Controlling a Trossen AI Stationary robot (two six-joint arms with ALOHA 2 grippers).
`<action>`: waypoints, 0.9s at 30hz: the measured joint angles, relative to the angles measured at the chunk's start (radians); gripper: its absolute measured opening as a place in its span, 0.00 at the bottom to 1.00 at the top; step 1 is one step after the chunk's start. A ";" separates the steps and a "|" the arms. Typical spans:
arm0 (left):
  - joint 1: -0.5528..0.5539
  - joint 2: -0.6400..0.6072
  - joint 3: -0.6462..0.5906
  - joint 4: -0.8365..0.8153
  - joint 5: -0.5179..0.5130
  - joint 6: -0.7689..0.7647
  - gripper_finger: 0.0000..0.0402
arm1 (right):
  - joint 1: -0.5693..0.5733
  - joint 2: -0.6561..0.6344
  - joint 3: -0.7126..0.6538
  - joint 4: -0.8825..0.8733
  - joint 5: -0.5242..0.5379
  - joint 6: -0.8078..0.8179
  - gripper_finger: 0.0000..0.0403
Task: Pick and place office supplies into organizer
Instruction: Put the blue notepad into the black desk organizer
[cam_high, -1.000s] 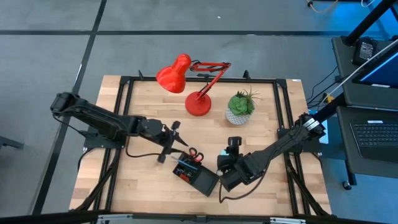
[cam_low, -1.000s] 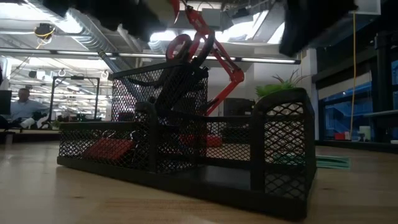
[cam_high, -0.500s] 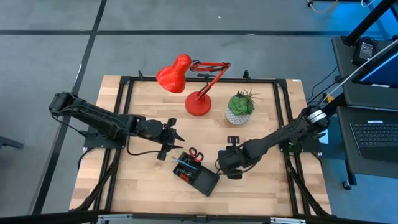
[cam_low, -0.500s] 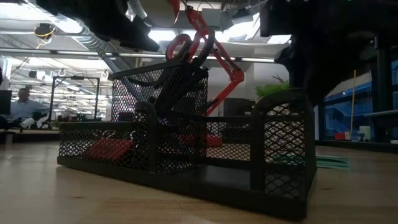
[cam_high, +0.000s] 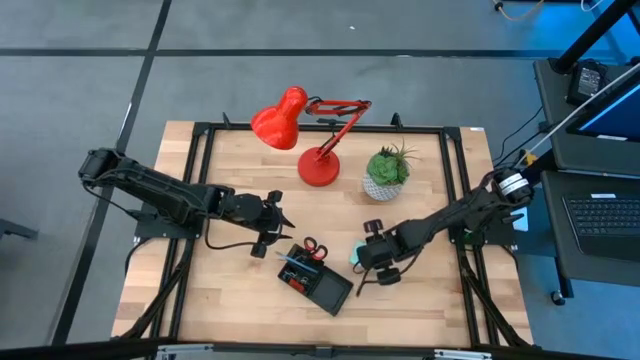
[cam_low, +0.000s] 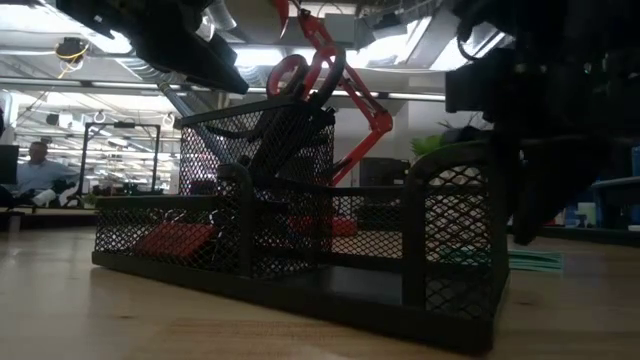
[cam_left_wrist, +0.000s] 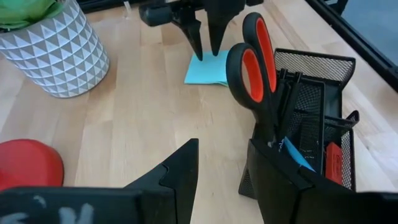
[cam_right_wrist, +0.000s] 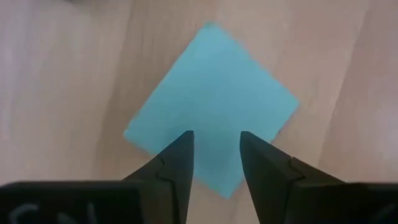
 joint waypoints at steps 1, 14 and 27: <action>0.000 0.000 0.000 0.000 0.000 0.000 0.33 | -0.008 0.000 -0.001 -0.006 -0.012 -0.038 0.33; 0.000 0.000 0.000 0.002 -0.002 -0.046 0.33 | -0.113 0.000 0.012 -0.003 -0.150 -0.458 0.33; 0.000 0.001 0.000 0.007 -0.001 -0.045 0.33 | -0.127 0.059 0.015 0.026 -0.226 -0.586 0.33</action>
